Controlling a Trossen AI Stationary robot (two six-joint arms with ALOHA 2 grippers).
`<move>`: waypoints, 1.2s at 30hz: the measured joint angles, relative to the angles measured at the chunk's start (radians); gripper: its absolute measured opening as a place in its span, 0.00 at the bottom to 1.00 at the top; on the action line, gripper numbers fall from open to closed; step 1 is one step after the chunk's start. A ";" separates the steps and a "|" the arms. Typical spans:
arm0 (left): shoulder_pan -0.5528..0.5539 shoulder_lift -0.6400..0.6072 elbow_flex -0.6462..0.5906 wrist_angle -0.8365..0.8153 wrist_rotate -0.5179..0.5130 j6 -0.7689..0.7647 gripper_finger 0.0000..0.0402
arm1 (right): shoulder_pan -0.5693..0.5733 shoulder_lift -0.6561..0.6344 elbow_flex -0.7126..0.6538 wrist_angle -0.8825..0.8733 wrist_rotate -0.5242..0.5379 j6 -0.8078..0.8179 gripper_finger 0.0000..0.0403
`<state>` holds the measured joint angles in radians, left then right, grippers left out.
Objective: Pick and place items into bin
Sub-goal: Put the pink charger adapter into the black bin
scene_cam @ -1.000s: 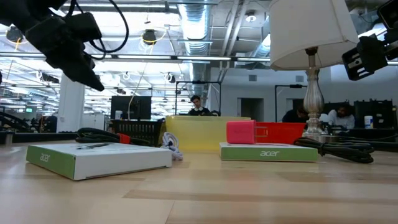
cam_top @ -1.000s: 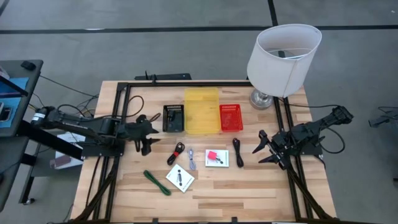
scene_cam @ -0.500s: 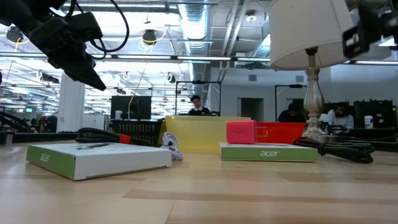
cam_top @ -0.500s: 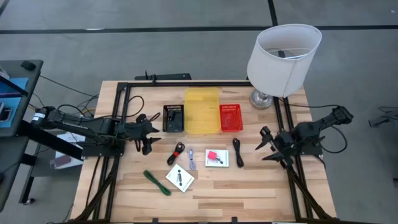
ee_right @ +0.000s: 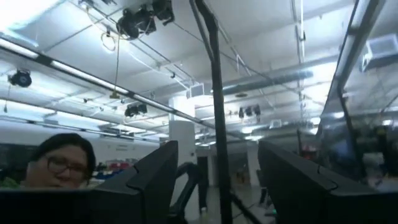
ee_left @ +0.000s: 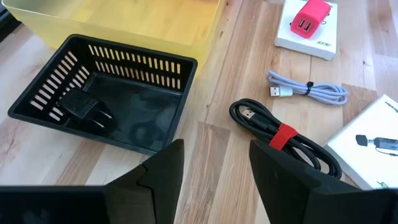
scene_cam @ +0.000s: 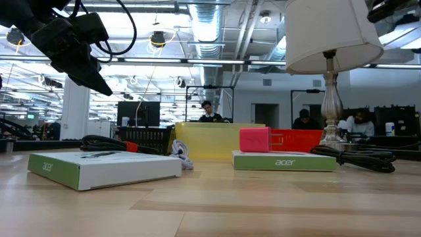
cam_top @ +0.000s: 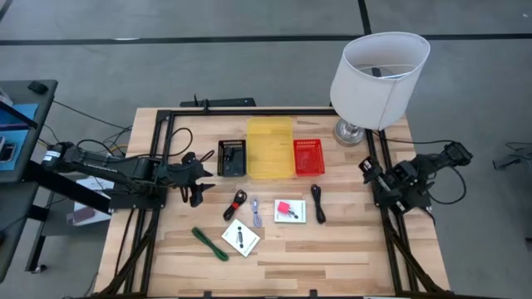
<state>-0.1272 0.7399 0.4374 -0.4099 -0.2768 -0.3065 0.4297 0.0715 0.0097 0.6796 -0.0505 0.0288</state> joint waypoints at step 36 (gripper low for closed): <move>0.000 0.000 0.001 0.000 0.000 0.000 0.44 | 0.002 0.250 0.000 -0.357 0.681 0.083 0.54</move>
<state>-0.1272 0.7399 0.4381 -0.4103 -0.2764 -0.3065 0.4316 0.3216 0.0097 0.3222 0.6300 0.1119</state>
